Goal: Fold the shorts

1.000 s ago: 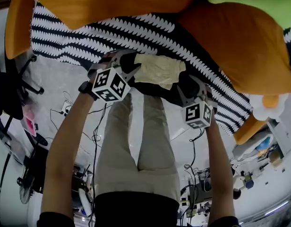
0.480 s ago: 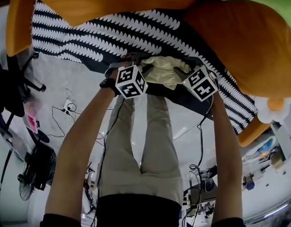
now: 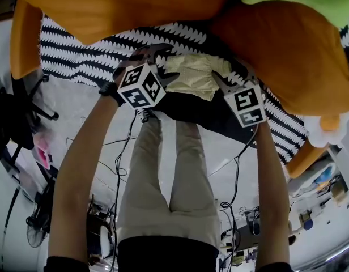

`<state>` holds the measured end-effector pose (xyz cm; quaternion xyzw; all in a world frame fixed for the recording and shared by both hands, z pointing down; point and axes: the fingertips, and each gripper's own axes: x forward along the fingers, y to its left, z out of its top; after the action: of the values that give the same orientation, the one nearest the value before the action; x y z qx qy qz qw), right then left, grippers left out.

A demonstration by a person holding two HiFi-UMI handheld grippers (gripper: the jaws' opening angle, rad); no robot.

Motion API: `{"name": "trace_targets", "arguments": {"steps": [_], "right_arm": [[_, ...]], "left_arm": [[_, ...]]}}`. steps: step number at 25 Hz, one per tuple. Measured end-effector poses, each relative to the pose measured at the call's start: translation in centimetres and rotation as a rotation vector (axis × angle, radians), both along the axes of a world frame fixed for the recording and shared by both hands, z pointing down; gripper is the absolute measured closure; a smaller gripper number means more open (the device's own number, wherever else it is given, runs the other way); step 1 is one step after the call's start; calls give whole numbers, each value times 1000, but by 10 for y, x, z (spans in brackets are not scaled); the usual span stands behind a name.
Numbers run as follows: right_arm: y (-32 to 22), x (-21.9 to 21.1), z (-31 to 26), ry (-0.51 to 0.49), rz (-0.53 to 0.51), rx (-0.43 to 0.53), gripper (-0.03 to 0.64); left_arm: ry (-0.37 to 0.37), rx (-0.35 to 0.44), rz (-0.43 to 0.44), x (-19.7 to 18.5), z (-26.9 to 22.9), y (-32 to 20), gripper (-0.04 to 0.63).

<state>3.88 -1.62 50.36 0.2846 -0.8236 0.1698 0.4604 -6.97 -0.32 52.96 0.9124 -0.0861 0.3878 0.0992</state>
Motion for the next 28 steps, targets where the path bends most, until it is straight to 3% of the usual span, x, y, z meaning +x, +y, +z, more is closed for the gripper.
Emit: {"name": "trace_targets", "arguments": {"steps": [2,3,5,7,9,11,13,16,20,24,28], "right_arm": [[6,-10,-29,-61,-52,45,319],[14,-15,-29,-36,-127,60,331],[32,-18,-1,94,-298,75,338],[44,-8,40,232,-416,62,285],[48,0,70,295,-468,61,267],[40,-2,71,282,-454,80,265],[25,-6,43,245,-377,131,240],[37,-8,-32,146,-165,220,233],[105,-23,-158,-19,185,196,259],[157,-52,-328,-107,409,305,262],[219,-87,-515,-147,570,466,256]], "left_arm": [[34,63,83,-1,-25,5,259],[27,84,118,2,-27,11,266],[-24,105,149,14,-6,26,308],[-103,106,146,24,31,40,292],[-177,139,149,28,61,49,265],[-190,180,127,27,65,44,259],[-135,201,63,24,41,29,259],[-1,211,-112,3,-35,33,261],[206,149,-332,-36,-177,72,315],[335,187,-419,-82,-333,118,325],[435,256,-409,-144,-486,176,325]]}}
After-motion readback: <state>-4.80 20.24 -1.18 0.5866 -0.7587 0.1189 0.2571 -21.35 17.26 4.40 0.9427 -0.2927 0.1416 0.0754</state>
